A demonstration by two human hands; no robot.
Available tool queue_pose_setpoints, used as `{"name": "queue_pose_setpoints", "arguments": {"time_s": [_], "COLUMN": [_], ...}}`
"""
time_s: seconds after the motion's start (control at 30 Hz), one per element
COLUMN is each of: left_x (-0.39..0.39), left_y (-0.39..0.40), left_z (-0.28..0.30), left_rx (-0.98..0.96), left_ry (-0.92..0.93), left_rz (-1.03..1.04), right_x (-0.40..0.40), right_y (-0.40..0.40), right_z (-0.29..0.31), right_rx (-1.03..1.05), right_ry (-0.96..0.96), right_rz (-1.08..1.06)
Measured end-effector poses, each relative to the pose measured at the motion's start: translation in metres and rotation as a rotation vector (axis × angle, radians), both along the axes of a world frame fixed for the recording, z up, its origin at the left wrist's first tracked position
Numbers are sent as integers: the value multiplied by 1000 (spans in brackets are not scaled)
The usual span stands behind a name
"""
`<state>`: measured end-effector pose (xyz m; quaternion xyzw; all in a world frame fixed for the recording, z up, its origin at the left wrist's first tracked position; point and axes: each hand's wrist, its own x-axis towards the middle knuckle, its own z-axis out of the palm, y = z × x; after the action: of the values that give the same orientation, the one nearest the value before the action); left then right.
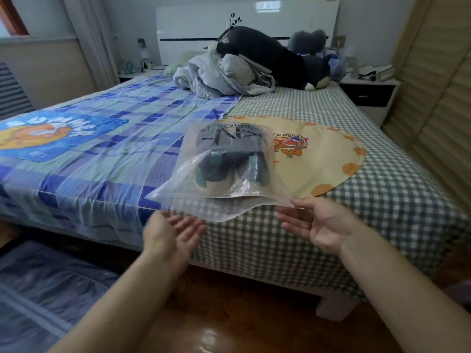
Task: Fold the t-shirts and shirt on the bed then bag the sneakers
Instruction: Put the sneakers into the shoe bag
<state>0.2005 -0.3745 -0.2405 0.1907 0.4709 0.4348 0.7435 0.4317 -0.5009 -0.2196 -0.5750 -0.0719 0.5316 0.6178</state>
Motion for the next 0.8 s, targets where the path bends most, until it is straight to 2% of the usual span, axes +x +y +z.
{"name": "queue_pose_setpoints", "arguments": {"time_s": [0.2, 0.3, 0.4, 0.5, 0.67, 0.8], "left_x": [76, 99, 124, 140, 147, 150], "left_y": [-70, -80, -86, -85, -81, -82], "left_z": [1, -8, -7, -6, -4, -4], "left_rx": [14, 2, 119, 156, 148, 215], "left_ry": [103, -31, -108, -26, 47, 112], "left_rz": [-532, -676, -601, -501, -447, -366], "right_x": [11, 14, 14, 14, 15, 14], "right_y": [-3, -3, -3, -3, -4, 0], "right_z": [2, 3, 6, 6, 7, 6], "right_rx": [-109, -131, -123, -120, -107, -105], "right_ry": [-67, -102, -175, -231, -151, -174], "right_rz": [70, 134, 167, 149, 131, 107]}}
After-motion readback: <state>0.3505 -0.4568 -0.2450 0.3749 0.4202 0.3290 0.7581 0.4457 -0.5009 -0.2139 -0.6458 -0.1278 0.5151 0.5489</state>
